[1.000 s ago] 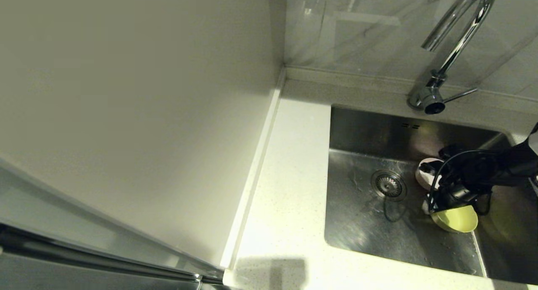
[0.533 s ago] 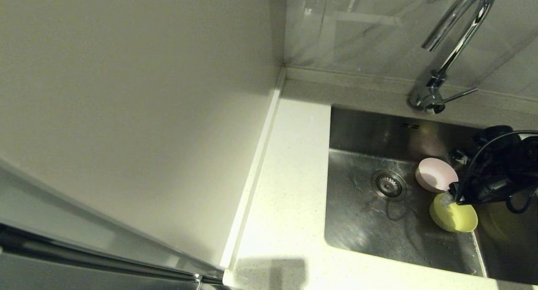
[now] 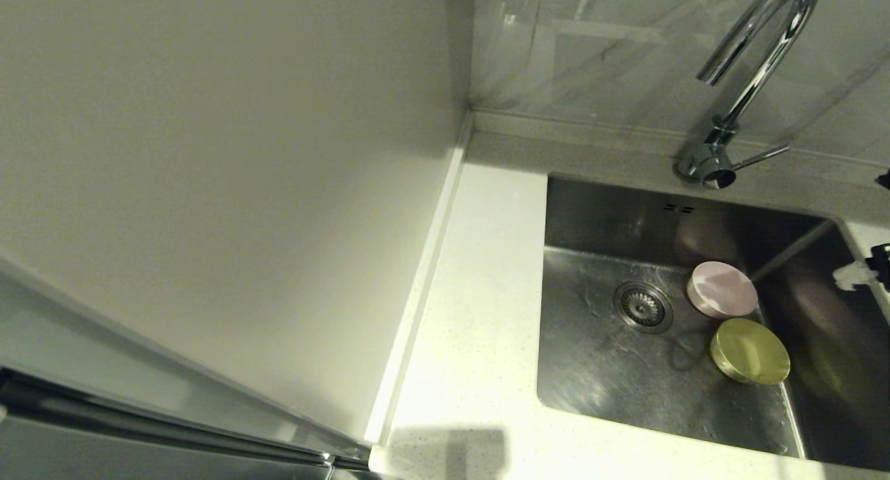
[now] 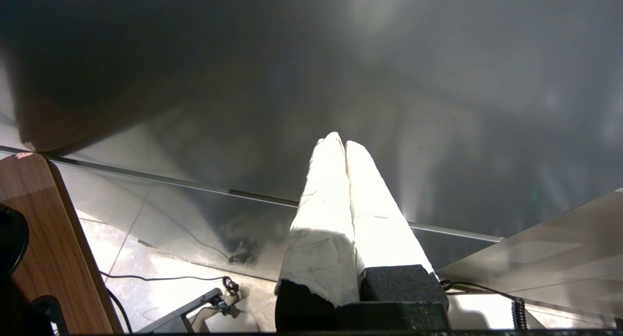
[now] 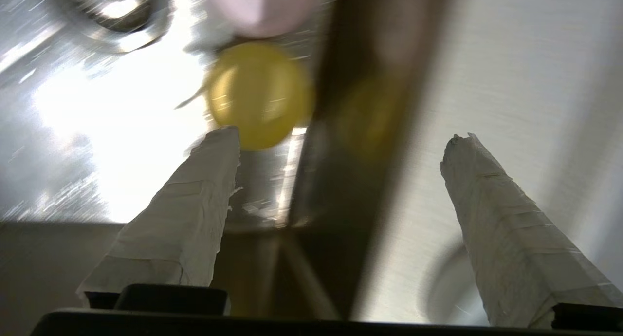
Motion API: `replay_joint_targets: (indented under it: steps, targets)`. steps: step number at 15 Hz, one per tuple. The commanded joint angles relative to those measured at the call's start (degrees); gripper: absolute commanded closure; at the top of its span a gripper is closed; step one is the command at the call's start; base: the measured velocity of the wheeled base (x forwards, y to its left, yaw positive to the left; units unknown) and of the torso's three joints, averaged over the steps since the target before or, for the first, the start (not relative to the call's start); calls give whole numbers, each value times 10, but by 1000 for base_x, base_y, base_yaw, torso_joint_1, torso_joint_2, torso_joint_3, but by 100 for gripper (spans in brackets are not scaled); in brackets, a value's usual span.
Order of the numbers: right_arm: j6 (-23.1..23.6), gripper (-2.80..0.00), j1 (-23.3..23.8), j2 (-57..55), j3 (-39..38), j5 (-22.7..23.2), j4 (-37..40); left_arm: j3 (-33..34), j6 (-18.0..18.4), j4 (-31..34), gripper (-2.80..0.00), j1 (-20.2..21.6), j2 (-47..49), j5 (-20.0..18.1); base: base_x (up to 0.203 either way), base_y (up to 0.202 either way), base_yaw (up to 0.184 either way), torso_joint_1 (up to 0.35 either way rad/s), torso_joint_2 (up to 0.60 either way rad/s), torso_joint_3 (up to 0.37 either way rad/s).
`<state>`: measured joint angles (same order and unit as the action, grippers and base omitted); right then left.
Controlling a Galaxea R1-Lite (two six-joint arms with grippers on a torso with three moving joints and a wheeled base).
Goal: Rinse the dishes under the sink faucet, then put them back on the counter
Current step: Put a bowl into the sink
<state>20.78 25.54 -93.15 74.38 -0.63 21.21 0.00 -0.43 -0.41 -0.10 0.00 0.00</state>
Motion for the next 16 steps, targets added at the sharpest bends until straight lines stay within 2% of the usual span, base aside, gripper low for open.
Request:
replay_joint_targets:
  steps: [1,3,6,8,10,13,14,16]
  targets:
    - [-4,-280,49,32,4,-7,0,2,0,0,0,0,0,0,0,0,0,0,0,0]
    - [-45,-280,64,33,4,-59,10,2,0,0,0,0,0,0,0,0,0,0,0,0]
    - [-106,-280,65,1,36,-90,61,2,0,0,0,0,0,0,0,0,0,0,0,0]
    - [-163,-280,65,-27,55,-143,68,2,0,0,0,0,0,0,0,0,0,0,0,0]
    - [-206,-280,69,-44,58,-160,73,2,0,0,0,0,0,0,0,0,0,0,0,0]
    - [-221,-280,121,-67,60,-189,73,2,0,0,0,0,0,0,0,0,0,0,0,0]
    - [-222,0,140,-71,58,-199,74,2,0,0,0,0,0,0,0,0,0,0,0,0]
    - [-223,0,171,-71,63,-198,112,2,0,0,0,0,0,0,0,0,0,0,0,0]
